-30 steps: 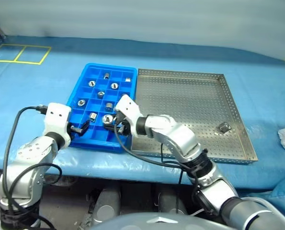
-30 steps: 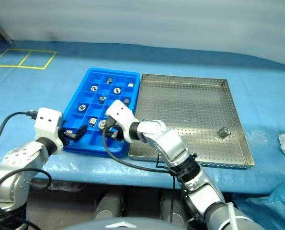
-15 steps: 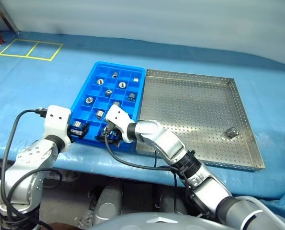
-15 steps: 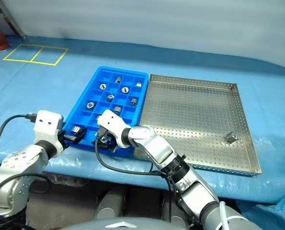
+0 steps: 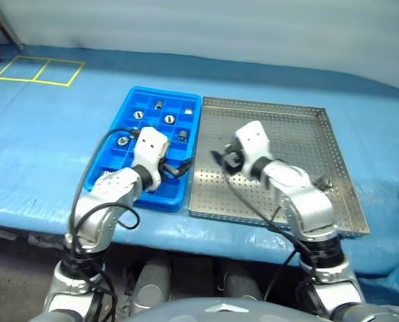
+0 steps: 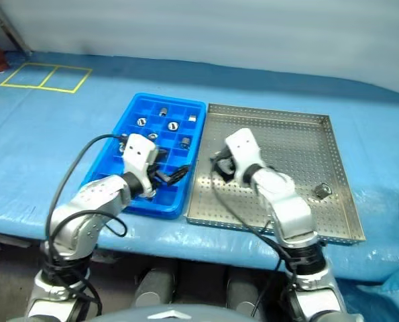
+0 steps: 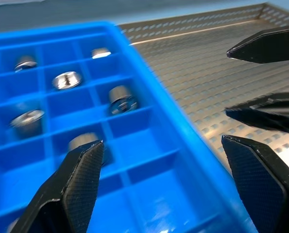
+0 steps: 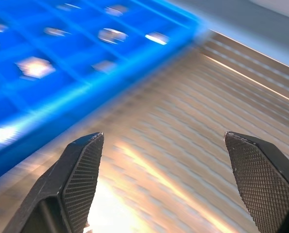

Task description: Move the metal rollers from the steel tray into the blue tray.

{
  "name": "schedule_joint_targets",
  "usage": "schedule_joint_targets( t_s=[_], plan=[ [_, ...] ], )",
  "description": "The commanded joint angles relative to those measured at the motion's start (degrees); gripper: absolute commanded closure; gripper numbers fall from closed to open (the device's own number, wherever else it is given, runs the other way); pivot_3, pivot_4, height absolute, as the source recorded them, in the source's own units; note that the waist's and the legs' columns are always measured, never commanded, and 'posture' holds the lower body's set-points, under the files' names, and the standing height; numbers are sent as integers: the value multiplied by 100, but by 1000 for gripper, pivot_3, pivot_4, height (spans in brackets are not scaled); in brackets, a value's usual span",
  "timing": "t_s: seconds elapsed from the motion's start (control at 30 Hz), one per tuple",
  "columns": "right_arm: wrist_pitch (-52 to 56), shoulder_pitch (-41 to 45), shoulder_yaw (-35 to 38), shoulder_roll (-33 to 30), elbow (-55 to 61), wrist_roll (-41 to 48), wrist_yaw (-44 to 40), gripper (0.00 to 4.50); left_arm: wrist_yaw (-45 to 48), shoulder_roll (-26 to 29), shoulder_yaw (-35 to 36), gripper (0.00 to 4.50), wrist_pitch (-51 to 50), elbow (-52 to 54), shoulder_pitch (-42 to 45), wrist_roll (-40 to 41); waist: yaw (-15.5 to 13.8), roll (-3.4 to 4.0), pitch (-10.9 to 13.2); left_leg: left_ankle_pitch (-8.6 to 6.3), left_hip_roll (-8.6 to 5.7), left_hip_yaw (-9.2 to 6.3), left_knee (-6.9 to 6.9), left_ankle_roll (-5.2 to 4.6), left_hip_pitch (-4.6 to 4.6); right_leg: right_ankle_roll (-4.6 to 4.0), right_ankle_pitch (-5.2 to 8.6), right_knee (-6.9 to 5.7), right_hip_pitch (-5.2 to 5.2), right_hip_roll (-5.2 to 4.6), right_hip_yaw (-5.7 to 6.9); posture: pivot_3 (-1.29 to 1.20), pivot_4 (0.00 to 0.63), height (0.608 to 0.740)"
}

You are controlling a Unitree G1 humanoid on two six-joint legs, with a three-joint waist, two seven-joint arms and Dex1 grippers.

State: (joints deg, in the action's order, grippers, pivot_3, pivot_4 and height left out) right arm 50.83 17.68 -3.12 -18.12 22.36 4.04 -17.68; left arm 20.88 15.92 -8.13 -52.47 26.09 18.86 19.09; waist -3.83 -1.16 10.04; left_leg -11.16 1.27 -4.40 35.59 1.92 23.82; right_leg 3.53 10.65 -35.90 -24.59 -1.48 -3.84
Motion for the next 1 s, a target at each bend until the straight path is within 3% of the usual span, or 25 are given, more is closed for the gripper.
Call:
schedule_joint_targets(
  t_s=[0.03,0.33,0.67,0.9,1.0],
  plan=[
    [103,-251,569,-178,66,-307,491,313,388,-127,-397,265,601,-334,310,-19,117,1,0,-1,0,0,-1,-2,1,0,0,0,-1,0,0,64,150,740],
    [-143,-767,1559,71,-541,-347,1191,313,576,-351,-885,265,951,-1000,671,-239,639,5,-1,-4,2,12,3,-10,-11,5,-1,-8,3,3,-16,2,150,740],
    [-439,-650,1908,230,-1360,-162,1358,313,521,-254,-813,265,830,-819,498,-280,682,7,-2,-4,0,14,24,-12,-10,21,-11,-11,10,4,-25,30,150,740],
    [-526,-600,1844,208,-1427,-99,1362,2437,551,-219,-838,265,769,-727,415,-241,633,8,-3,-4,-1,13,26,-12,-11,22,-11,-11,12,4,-25,56,150,740],
    [-516,-582,1798,200,-1396,-98,1353,2437,619,-166,-875,265,752,-691,414,-235,619,8,-3,-4,0,13,26,-12,-11,22,-11,-11,12,4,-25,56,150,740]
  ],
)
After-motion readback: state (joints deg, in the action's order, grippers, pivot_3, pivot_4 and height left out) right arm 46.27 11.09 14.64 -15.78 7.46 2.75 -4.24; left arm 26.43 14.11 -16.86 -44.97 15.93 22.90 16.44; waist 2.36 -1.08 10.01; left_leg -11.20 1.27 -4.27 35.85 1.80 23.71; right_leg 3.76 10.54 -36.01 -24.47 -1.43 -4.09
